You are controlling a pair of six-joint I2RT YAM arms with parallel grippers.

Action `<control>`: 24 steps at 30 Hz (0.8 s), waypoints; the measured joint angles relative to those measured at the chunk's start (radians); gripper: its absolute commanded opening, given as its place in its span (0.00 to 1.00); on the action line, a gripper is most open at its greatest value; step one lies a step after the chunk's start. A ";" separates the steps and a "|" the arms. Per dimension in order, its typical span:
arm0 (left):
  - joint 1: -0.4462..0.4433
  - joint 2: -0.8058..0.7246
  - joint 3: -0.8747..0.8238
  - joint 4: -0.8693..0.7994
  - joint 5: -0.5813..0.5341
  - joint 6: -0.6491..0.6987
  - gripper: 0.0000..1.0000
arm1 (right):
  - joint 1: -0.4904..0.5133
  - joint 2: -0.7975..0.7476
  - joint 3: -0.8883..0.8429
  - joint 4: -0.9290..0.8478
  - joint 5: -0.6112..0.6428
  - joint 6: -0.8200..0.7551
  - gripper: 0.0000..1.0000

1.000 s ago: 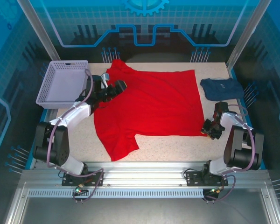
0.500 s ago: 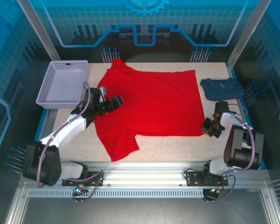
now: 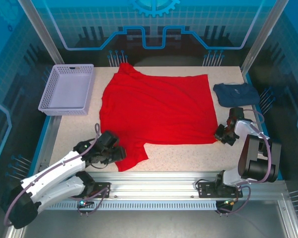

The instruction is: Fold the inside-out t-shirt

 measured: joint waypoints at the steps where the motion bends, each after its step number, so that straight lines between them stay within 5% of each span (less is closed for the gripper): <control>1: -0.029 -0.003 -0.003 -0.022 0.000 -0.020 0.49 | 0.000 -0.001 0.000 0.001 0.000 -0.001 0.08; 7: -0.117 0.011 -0.048 -0.048 0.031 -0.097 0.45 | 0.000 -0.002 0.000 0.002 -0.007 -0.003 0.08; 24: -0.119 0.204 -0.079 0.108 0.080 -0.069 0.29 | 0.006 -0.023 -0.009 0.006 -0.008 -0.004 0.07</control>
